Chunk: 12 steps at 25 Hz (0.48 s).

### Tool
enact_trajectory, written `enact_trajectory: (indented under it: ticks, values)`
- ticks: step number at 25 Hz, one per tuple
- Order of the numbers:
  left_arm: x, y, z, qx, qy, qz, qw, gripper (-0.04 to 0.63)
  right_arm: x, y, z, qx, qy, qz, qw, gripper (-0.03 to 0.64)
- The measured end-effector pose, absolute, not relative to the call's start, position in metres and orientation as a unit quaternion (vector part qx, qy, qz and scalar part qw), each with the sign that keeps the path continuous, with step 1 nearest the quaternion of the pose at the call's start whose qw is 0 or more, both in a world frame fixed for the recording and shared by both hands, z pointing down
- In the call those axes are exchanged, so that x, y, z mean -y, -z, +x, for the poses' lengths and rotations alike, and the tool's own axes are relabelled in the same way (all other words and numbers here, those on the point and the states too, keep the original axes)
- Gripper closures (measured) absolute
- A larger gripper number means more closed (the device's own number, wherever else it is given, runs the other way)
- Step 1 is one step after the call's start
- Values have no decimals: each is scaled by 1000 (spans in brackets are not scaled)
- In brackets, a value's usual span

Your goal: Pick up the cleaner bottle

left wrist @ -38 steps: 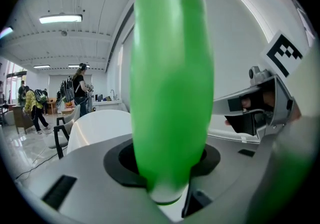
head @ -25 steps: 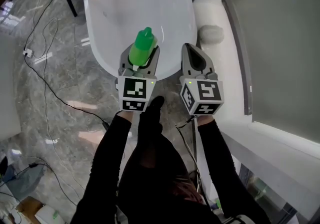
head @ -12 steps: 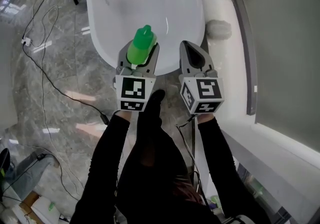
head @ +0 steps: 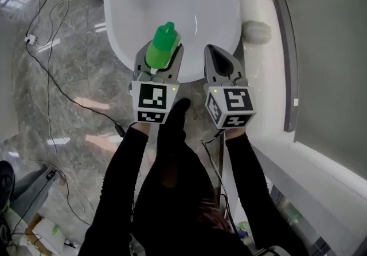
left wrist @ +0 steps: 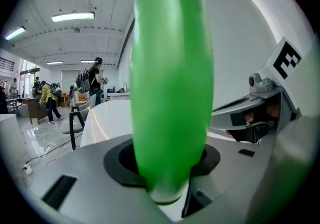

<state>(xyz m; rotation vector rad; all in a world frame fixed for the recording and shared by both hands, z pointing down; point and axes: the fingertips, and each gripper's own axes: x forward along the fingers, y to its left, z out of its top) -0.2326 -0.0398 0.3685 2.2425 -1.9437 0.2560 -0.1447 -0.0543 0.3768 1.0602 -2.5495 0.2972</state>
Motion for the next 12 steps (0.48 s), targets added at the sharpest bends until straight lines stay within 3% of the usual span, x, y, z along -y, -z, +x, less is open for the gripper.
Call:
enact_trajectory:
  ticks: [12]
  values:
    - [41,-370,-246,655,-85,746,81,399,56,-378,-156,906,-109,369,177,615]
